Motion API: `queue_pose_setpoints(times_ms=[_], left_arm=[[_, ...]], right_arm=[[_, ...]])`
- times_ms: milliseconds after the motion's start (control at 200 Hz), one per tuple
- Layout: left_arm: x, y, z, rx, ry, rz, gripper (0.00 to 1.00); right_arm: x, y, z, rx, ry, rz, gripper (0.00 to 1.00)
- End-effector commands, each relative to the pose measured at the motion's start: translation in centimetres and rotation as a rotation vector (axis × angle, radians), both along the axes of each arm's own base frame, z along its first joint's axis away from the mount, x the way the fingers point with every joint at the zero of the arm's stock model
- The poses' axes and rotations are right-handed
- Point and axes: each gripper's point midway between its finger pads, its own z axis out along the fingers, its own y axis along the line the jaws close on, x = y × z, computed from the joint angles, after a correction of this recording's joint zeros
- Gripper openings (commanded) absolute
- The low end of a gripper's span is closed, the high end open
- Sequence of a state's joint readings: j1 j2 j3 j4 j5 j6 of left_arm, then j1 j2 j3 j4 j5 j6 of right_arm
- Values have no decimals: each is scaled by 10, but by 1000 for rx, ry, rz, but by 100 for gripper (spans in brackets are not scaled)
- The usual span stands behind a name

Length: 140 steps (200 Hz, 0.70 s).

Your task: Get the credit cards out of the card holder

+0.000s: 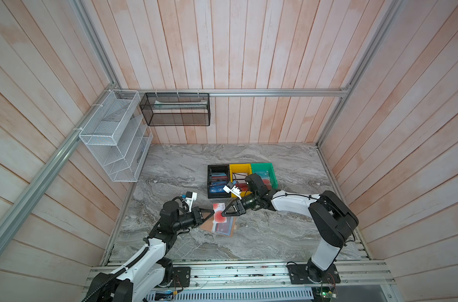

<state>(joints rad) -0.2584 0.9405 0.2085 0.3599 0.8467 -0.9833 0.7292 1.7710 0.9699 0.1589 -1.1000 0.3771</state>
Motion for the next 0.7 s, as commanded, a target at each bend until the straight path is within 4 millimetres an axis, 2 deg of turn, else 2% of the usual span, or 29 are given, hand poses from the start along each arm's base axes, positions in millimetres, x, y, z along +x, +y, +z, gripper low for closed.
queue_pose_setpoints(times_ms=[0, 130, 240, 360, 520, 695], left_arm=[[2, 1, 0, 0, -21, 21, 0], [2, 3, -4, 4, -9, 32, 0], [1, 3, -6, 6, -6, 35, 0], [1, 3, -6, 5, -6, 32, 0], [0, 3, -7, 10, -1, 26, 0], [-3, 3, -12, 23, 15, 21, 0]], right_arm=[[6, 5, 14, 50, -15, 14, 35], [5, 4, 17, 60, -15, 21, 26], [4, 2, 19, 63, -18, 21, 22], [5, 1, 19, 62, -20, 18, 11], [3, -2, 21, 72, -2, 42, 0], [5, -6, 22, 55, -3, 47, 0]])
